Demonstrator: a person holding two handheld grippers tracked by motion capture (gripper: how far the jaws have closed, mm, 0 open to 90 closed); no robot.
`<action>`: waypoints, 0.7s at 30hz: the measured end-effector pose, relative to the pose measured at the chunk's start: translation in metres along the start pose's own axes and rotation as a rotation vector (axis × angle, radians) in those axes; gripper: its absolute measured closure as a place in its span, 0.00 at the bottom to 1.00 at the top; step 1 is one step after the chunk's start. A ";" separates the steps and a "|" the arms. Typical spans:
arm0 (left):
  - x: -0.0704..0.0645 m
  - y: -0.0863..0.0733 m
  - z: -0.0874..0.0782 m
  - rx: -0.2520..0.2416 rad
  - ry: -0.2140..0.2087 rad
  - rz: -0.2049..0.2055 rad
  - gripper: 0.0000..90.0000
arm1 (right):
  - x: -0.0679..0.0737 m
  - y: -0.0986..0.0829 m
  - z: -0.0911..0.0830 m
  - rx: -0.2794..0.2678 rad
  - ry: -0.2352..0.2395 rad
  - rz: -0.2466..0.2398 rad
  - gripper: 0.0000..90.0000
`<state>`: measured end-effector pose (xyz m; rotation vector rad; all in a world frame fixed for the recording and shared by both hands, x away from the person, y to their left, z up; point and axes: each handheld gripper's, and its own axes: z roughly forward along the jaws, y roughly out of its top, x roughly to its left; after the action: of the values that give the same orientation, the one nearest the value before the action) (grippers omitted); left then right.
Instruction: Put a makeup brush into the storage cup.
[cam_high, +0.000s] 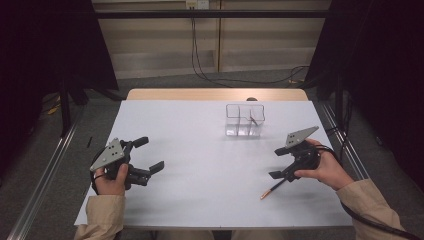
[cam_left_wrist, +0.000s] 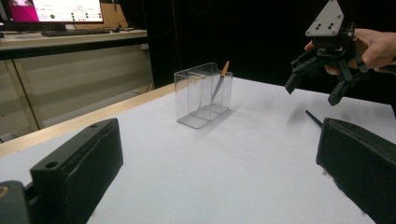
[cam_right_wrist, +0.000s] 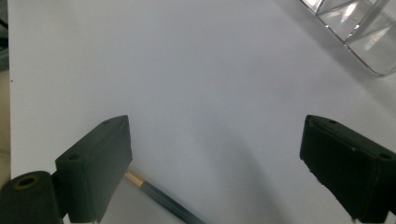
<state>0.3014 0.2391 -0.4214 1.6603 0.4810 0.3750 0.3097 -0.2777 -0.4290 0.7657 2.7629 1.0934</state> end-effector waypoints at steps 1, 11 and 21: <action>0.000 0.000 0.000 0.003 0.000 0.002 0.00 | 0.000 0.001 0.001 0.009 0.003 -0.006 0.10; 0.000 0.000 0.000 0.004 0.001 0.006 0.00 | 0.005 0.005 0.007 0.094 0.022 -0.059 0.10; 0.000 0.000 0.000 0.002 0.003 0.004 0.00 | 0.010 0.008 0.014 0.159 0.039 -0.103 0.10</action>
<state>0.3016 0.2397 -0.4213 1.6634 0.4802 0.3798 0.3082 -0.2593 -0.4331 0.6143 2.9128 0.8888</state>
